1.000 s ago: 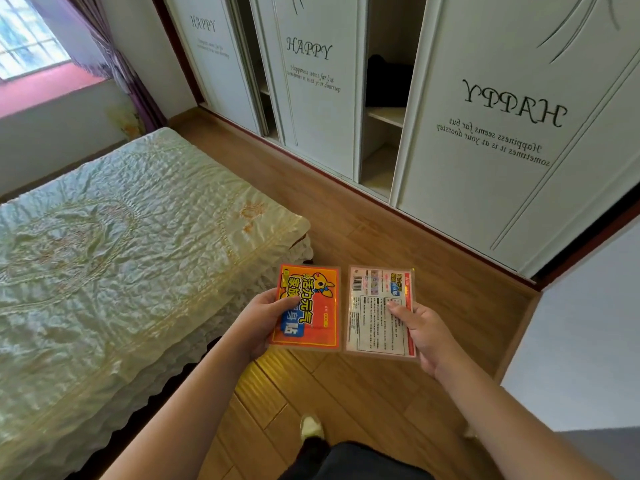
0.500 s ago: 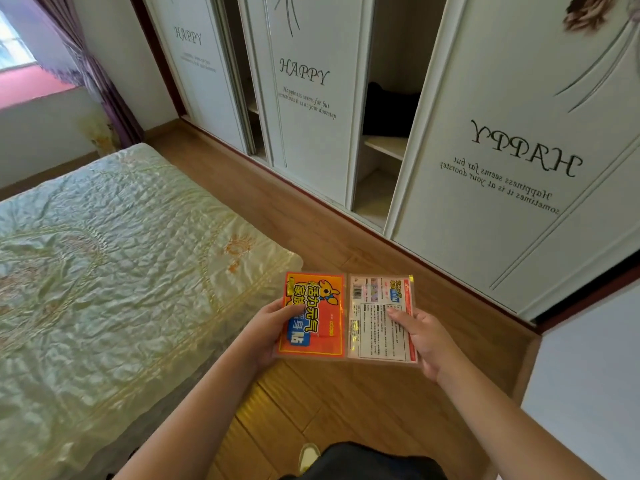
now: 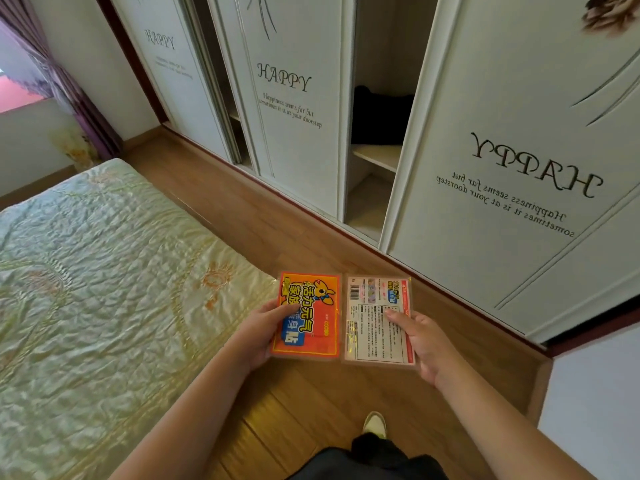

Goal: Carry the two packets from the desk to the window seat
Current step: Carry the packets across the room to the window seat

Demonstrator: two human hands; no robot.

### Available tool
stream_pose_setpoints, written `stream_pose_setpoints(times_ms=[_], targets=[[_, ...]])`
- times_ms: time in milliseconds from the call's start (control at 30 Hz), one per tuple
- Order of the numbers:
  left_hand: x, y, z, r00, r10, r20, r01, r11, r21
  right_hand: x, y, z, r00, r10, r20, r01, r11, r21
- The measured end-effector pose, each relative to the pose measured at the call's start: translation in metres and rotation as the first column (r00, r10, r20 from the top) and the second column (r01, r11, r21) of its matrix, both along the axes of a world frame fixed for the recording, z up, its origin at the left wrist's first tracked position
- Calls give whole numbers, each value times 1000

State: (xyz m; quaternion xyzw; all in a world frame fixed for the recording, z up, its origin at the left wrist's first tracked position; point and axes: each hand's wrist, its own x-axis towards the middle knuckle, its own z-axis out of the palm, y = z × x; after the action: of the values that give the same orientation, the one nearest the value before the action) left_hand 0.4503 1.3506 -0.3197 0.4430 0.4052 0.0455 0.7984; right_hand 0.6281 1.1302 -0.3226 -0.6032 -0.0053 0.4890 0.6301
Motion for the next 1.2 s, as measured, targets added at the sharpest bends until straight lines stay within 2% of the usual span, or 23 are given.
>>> stream_pose_setpoints(times_ms=[233, 400, 600, 933, 1200], targets=[[79, 36, 10, 997, 56, -45, -54, 998, 41, 93, 44, 9, 994, 104, 38, -104, 995, 3], [110, 64, 14, 995, 98, -6, -97, 993, 72, 140, 81, 9, 982, 185, 29, -186, 982, 21], [130, 108, 9, 986, 163, -30, -161, 985, 62, 172, 133, 1, 974, 225, -8, -225, 974, 23], [162, 227, -9, 973, 227, 38, -227, 974, 1, 220, 273, 2, 944, 319, 89, -312, 947, -76], [182, 325, 6, 960, 272, 66, -275, 961, 37, 241, 379, 20, 920, 374, 115, -367, 927, -74]])
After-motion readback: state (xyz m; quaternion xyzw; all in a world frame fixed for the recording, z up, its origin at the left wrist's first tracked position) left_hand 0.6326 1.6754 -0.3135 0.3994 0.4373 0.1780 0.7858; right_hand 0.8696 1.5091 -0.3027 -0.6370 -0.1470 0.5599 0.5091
